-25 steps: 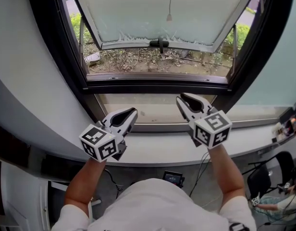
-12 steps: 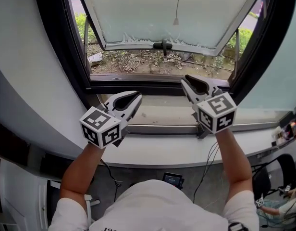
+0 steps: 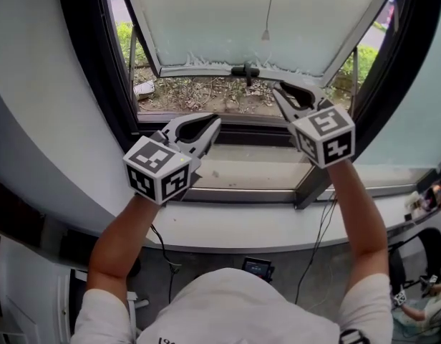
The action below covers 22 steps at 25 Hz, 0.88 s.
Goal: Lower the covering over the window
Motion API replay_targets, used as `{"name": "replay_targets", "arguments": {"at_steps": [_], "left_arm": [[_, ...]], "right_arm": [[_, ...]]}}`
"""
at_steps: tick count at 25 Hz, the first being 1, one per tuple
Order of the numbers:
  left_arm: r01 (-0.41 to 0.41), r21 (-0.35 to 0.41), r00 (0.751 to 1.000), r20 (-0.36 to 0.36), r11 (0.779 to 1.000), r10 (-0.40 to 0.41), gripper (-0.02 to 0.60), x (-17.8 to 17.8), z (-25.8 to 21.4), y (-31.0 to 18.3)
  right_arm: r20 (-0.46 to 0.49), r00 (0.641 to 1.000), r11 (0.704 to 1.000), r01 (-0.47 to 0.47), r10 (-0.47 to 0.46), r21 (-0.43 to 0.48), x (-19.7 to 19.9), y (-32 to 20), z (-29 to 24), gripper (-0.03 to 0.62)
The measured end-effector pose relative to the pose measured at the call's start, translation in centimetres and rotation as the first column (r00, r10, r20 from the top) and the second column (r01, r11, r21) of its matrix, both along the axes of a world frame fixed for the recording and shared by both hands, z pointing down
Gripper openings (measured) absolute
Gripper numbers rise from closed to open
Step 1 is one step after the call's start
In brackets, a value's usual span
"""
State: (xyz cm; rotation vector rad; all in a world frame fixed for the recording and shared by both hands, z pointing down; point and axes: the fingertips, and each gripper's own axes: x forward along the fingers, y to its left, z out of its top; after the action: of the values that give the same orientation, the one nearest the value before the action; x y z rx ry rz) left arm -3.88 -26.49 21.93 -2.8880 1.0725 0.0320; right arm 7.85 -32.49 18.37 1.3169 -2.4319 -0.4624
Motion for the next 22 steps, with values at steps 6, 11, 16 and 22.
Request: {"name": "replay_targets", "arguments": {"at_steps": [6,11,16,22], "left_arm": [[0.019,0.049,1.000,-0.006,0.999,-0.018,0.018,0.4,-3.3,-1.4],[0.023,0.067,1.000,0.009,0.997,-0.023,0.019,0.5,-5.0,-2.6],[0.022,0.088,1.000,0.002,0.996,-0.022,0.018,0.8,-6.7,-3.1],[0.026,0.132,0.999,0.030,0.991,-0.030,0.020,1.2,-8.9,-3.5]], "right_arm": [[0.000,1.000,0.999,-0.030,0.030,0.035,0.0,-2.4,-3.8,0.075],[0.008,0.999,0.998,-0.051,0.051,0.037,-0.8,-4.4,-5.8,0.075],[0.012,0.996,0.994,-0.089,0.088,0.071,-1.1,-6.0,-7.8,0.075],[0.066,0.991,0.991,-0.121,0.117,0.059,-1.9,-8.1,-10.1,0.101]]}}
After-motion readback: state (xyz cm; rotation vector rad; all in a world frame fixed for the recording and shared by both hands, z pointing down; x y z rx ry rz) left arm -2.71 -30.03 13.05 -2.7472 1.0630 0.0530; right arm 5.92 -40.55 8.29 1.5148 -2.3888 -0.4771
